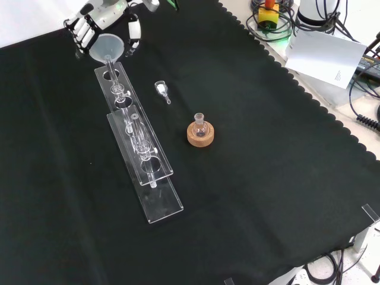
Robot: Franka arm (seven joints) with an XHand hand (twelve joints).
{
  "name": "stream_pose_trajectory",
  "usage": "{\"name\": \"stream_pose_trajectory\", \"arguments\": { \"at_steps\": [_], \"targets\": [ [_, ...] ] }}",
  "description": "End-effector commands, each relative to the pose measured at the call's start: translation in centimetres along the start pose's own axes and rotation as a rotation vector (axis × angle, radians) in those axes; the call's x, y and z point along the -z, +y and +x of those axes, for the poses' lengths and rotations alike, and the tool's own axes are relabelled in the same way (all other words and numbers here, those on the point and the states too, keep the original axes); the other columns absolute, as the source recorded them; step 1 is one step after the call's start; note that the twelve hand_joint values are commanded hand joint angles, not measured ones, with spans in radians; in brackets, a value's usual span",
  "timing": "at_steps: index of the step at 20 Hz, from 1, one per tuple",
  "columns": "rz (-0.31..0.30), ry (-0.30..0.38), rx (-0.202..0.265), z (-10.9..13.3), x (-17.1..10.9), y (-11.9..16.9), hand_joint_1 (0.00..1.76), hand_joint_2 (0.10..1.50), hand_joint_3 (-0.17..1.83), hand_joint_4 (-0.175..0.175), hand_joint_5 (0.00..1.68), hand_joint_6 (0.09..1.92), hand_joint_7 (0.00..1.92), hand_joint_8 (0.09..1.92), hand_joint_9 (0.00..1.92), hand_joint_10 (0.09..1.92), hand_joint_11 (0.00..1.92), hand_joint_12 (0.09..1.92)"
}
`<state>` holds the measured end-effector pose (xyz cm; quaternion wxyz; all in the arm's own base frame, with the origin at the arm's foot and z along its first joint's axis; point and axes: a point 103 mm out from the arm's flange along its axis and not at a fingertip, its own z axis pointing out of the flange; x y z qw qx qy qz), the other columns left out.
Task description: Pick up the funnel from the transparent funnel stand.
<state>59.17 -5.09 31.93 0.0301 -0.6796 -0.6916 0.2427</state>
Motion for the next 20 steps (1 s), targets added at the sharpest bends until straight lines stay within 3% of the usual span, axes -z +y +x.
{"name": "stream_pose_trajectory", "arguments": {
  "at_steps": [1,20],
  "targets": [
    [-0.044,0.023,-0.011,-0.7,1.3,-1.7,0.89,0.60,0.70,-0.023,0.48,0.09,0.34,0.78,0.36,0.68,0.00,1.41],
    [-0.117,0.073,-0.046,-1.5,4.1,-7.2,0.89,0.60,0.71,-0.025,0.49,0.09,0.37,0.79,0.38,0.68,0.00,1.42]
  ]
}}
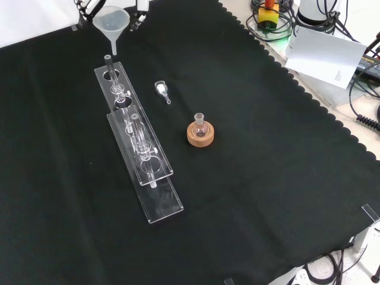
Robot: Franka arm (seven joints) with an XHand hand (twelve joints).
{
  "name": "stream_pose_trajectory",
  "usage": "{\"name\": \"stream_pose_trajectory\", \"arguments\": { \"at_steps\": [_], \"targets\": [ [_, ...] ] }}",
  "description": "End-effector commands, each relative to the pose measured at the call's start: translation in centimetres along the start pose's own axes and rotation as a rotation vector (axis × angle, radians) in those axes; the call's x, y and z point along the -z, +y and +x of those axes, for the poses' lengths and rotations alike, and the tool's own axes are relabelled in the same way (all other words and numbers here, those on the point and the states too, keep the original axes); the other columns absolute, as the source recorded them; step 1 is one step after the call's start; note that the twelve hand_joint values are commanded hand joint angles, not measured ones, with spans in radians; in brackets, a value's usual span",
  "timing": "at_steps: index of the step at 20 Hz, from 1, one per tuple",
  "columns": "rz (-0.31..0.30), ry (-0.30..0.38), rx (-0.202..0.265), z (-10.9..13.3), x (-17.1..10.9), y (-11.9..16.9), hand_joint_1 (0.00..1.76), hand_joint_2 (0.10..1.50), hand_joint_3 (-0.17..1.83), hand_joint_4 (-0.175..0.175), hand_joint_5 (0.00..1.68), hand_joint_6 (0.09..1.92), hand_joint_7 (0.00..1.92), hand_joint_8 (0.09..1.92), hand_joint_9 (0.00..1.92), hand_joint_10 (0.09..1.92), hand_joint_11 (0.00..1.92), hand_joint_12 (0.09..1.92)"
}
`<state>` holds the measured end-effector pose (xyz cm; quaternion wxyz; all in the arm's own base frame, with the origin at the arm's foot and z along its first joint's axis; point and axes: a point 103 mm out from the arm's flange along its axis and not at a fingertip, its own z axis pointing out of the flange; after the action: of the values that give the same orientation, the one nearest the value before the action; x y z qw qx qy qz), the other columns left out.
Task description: Pick up the funnel from the transparent funnel stand.
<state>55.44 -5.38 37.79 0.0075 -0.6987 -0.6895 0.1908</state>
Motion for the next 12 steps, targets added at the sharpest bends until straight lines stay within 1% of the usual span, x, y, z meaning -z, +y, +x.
{"name": "stream_pose_trajectory", "arguments": {
  "at_steps": [1,7,8,9,11,12],
  "targets": [
    [-0.017,0.031,-0.010,0.2,0.7,-1.8,0.89,0.60,0.71,-0.025,0.49,0.09,0.37,0.79,0.38,0.68,0.00,1.42],
    [-0.030,0.045,-0.014,0.5,0.9,-4.3,0.89,0.60,0.71,-0.025,0.49,0.09,0.37,0.79,0.39,0.67,0.00,1.42],
    [-0.012,0.054,-0.008,0.3,0.8,-4.4,0.89,0.60,0.71,-0.026,0.49,0.09,0.37,0.79,0.39,0.67,0.00,1.42],
    [-0.011,0.057,-0.006,0.2,0.8,-4.6,0.89,0.60,0.71,-0.026,0.49,0.09,0.37,0.79,0.39,0.67,0.00,1.42],
    [-0.024,0.059,-0.001,0.4,0.7,-5.1,0.89,0.60,0.71,-0.026,0.49,0.09,0.37,0.79,0.39,0.67,0.00,1.42],
    [-0.044,0.056,-0.001,0.7,0.4,-5.9,0.89,0.60,0.71,-0.026,0.49,0.09,0.37,0.79,0.39,0.67,0.00,1.42]
  ]
}}
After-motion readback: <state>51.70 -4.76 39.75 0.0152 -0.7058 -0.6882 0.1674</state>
